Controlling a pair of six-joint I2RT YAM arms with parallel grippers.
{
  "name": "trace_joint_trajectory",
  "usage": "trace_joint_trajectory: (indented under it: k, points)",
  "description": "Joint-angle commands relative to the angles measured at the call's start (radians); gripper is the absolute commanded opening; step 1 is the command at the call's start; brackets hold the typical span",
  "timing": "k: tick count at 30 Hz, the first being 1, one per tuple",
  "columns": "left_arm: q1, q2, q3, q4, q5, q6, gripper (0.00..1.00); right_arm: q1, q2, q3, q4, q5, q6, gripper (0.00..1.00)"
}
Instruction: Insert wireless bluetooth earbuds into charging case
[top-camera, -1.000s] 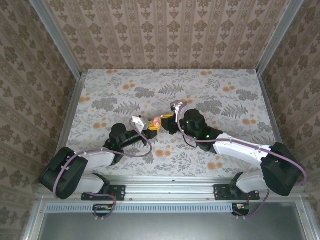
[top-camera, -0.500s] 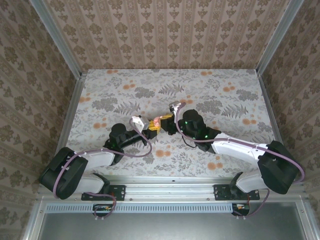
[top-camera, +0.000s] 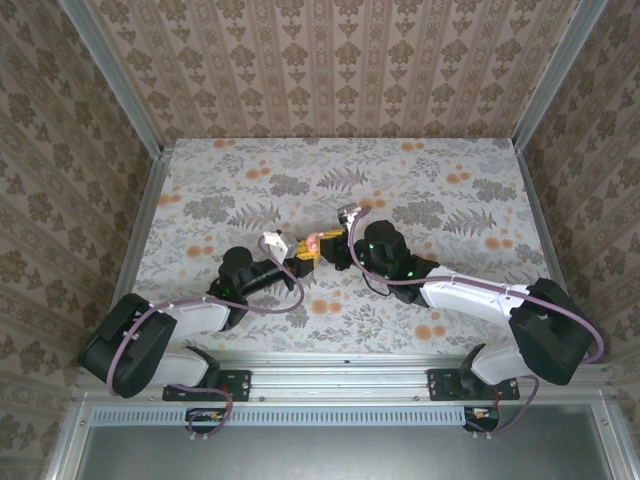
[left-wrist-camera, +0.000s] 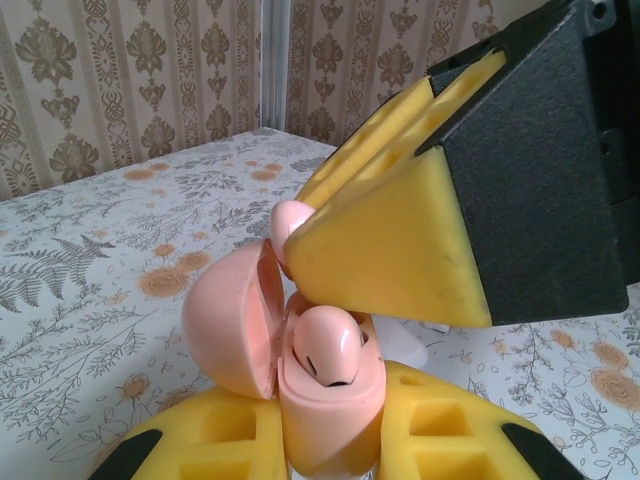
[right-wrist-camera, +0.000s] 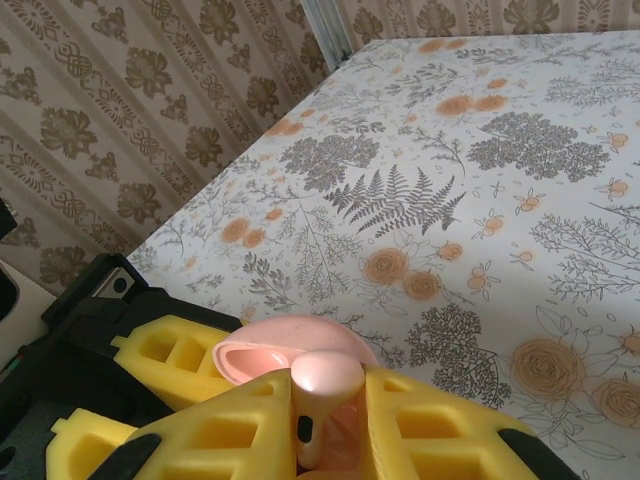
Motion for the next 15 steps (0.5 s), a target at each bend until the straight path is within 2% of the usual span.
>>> trace_joint_trajectory:
  k: [1,15]
  points:
    - [0.002,-0.002,0.024,0.079,-0.002,-0.014,0.06,0.007,-0.001,-0.029,-0.017,-0.030,0.010,0.21]
    - [0.002,0.001,0.030,0.066,0.005,-0.003,0.07,0.005,-0.001,-0.010,-0.019,-0.050,0.021,0.30]
